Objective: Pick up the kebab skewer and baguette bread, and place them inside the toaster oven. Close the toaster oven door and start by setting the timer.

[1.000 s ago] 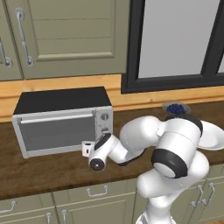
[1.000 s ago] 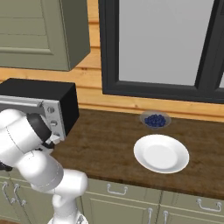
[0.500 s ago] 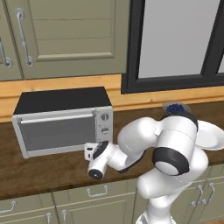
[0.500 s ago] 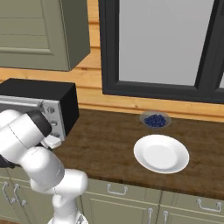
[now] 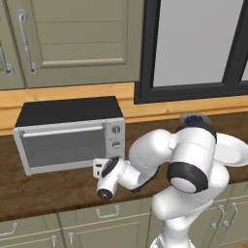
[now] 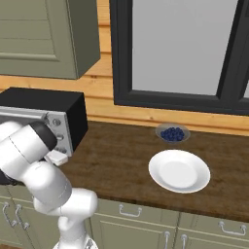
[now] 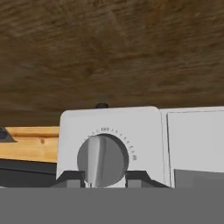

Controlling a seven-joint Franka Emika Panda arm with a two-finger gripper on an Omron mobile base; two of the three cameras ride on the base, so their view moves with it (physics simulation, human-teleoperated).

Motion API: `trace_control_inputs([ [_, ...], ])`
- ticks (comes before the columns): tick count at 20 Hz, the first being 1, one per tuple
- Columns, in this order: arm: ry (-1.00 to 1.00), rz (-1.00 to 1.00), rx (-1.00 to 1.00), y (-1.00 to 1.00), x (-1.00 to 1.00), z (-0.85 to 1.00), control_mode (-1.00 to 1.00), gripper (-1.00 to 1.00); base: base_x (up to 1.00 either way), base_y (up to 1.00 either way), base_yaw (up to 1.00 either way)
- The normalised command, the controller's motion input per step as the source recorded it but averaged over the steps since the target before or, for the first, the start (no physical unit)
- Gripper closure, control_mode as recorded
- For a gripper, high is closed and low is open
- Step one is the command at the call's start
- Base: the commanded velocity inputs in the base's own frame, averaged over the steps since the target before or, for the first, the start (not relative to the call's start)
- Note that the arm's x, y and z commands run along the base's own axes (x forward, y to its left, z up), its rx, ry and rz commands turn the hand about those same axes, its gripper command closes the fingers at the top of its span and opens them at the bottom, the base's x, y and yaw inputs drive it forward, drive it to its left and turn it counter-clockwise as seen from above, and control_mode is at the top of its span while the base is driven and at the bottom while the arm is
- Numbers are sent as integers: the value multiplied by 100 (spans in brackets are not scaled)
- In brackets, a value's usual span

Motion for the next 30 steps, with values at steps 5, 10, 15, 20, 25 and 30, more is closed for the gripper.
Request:
trace_control_inputs([
  [5, 0, 0, 2, -39, -43, -69, -100, 100, 0, 0, 0],
  [10, 0, -1, 10, -27, -40, -62, -100, 100, 0, 0, 0],
  [15, 1, -4, 18, -40, -49, -67, -100, 100, 0, 0, 0],
  [20, 1, -5, 23, -35, -31, -72, -100, 100, 0, 0, 0],
  [25, 0, -1, 22, -36, 6, -29, -100, 100, 0, 0, 0],
  [30, 0, 0, 18, -52, 0, -44, -100, 100, 0, 0, 0],
])
